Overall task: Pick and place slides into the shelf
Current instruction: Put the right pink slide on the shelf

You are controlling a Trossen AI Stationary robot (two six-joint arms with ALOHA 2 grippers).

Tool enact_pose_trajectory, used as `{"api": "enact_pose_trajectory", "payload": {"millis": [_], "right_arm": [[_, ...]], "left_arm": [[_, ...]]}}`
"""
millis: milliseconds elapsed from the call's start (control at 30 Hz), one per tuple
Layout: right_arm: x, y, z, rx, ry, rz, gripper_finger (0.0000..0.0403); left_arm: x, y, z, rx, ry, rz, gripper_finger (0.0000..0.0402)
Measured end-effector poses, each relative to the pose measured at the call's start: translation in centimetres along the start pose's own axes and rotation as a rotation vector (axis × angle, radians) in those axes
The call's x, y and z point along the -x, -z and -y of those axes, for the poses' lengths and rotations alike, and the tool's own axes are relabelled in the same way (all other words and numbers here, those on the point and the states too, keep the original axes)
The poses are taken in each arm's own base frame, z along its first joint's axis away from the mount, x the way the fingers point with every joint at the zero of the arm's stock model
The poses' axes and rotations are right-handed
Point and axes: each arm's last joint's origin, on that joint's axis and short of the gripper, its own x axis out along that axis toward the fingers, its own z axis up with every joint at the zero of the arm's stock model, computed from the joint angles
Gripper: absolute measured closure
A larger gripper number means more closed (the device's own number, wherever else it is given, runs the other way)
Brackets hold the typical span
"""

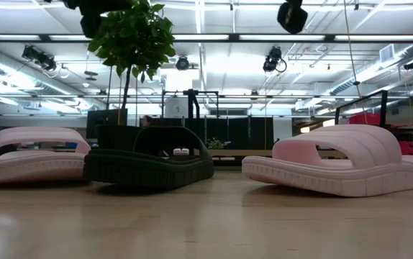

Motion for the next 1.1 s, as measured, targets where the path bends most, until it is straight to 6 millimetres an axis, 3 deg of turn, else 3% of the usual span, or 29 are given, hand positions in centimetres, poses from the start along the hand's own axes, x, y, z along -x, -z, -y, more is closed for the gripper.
{"api": "enact_pose_trajectory", "payload": {"millis": [200,500,767,1100], "right_arm": [[-1.5,2.3,0.6,-0.110,0.054,-0.210,0.0355],[-3.3,5.8,1.7,-0.276,0.199,-0.508,0.0304],[-4.9,7.4,1.5,-0.288,0.223,-0.610,0.0271],[-5.8,8.6,1.2,-0.325,0.262,-0.689,0.0266]], "left_arm": [[-1.2,0.8,0.1,0.027,0.032,-0.085,0.0366],[-2.7,1.7,0.1,0.023,0.040,-0.164,0.0319],[-3.1,2.0,0.1,-0.006,0.035,-0.180,0.0299],[-3.0,2.0,0.1,0.022,0.033,-0.179,0.0307]]}}
